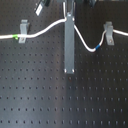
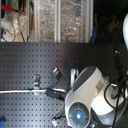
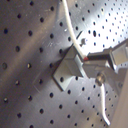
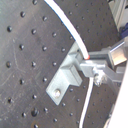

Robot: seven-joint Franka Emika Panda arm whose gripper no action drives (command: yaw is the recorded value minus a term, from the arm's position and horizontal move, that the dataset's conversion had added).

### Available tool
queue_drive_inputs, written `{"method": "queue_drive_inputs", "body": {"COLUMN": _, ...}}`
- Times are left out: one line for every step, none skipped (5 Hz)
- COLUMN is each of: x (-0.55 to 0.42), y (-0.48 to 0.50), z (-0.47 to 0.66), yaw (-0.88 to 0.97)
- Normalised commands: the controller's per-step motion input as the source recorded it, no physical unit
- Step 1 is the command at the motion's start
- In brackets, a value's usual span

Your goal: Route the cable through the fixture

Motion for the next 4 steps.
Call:
{"method": "queue_drive_inputs", "body": {"x": -0.390, "y": 0.047, "z": 0.11, "yaw": 0.00}}
{"method": "queue_drive_inputs", "body": {"x": -0.047, "y": 0.001, "z": 0.00, "yaw": 0.00}}
{"method": "queue_drive_inputs", "body": {"x": -0.062, "y": 0.031, "z": 0.19, "yaw": -0.01}}
{"method": "queue_drive_inputs", "body": {"x": -0.177, "y": 0.024, "z": 0.24, "yaw": -0.02}}
